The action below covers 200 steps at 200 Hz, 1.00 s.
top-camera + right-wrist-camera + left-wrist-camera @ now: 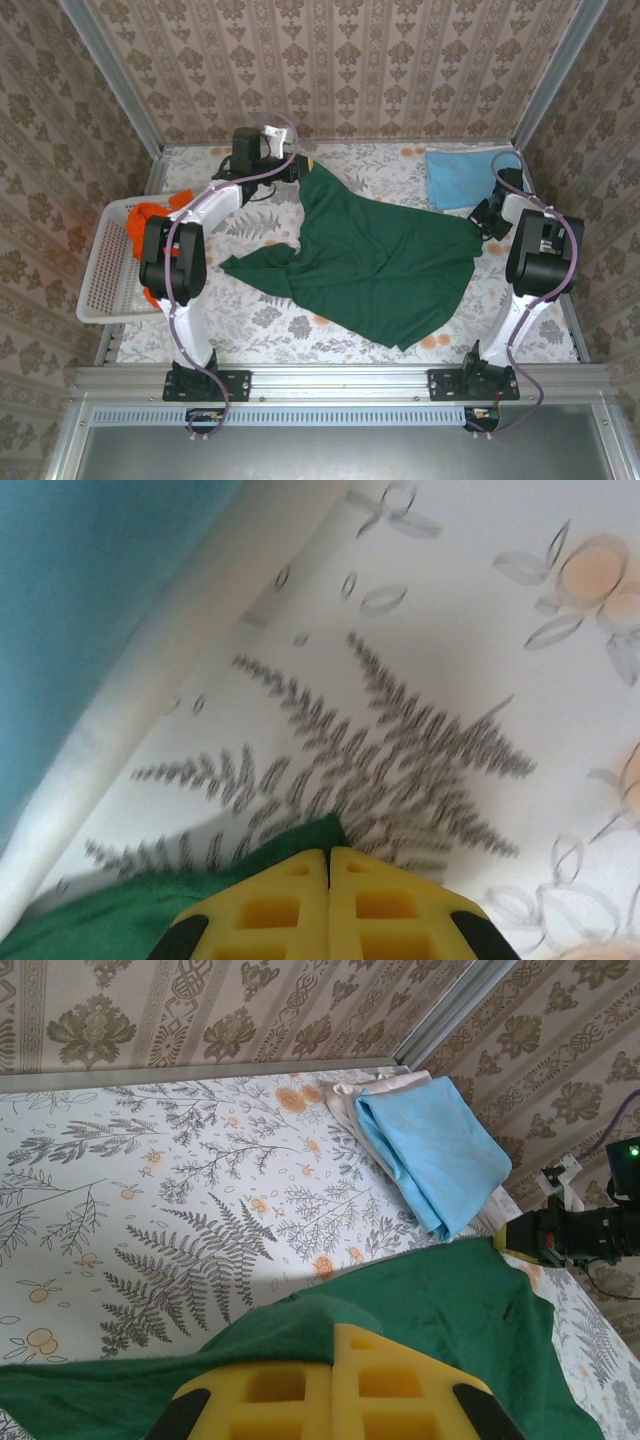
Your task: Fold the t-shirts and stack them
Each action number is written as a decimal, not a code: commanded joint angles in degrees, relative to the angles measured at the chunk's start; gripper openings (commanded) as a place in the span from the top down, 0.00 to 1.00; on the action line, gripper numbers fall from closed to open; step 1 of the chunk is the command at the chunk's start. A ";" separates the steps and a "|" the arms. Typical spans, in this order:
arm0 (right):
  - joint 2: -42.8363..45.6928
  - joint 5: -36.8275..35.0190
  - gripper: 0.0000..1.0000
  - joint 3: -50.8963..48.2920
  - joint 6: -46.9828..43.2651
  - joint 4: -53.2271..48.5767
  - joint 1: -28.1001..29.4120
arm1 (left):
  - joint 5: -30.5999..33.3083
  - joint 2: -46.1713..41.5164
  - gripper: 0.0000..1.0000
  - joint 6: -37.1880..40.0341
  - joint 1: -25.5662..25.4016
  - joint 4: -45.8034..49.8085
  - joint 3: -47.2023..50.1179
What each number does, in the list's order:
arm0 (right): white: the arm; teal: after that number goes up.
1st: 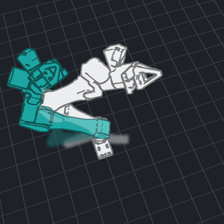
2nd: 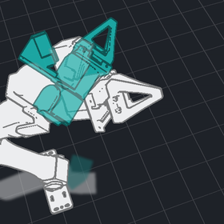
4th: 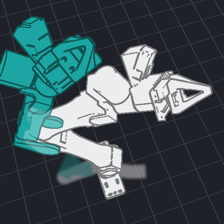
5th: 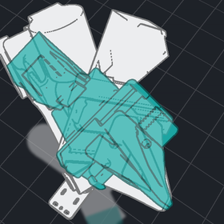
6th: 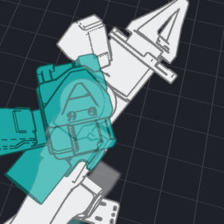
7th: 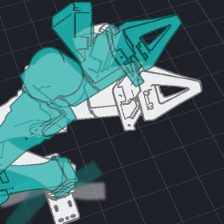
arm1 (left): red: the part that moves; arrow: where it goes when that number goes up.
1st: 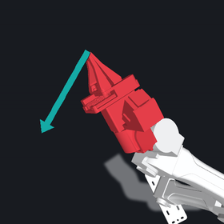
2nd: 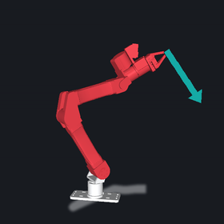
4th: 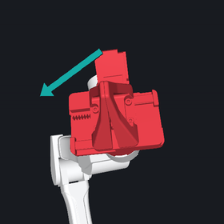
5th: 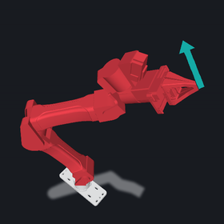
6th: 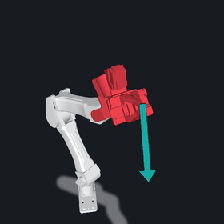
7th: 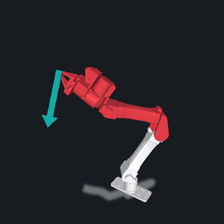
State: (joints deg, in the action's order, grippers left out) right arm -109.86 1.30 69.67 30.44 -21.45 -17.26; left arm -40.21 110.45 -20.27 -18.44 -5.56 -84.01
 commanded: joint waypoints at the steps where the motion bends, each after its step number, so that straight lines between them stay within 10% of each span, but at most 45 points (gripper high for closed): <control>1: 9.35 5.86 1.00 -3.82 1.94 3.07 2.53 | 0.31 -4.49 1.00 0.37 0.07 -2.48 -0.78; 121: 52.12 13.96 1.00 -3.26 3.55 7.44 14.18 | 9.32 -33.58 1.00 5.91 -0.34 -4.59 1.90; 200: 61.24 7.78 1.00 15.19 0.33 3.06 14.18 | 14.39 -52.26 1.00 16.04 -3.66 5.91 -6.33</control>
State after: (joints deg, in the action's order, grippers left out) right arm -49.76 12.08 80.62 32.32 -16.93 -3.16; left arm -27.53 59.92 -8.54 -21.39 -2.81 -86.35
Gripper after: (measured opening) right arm 0.067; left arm 0.043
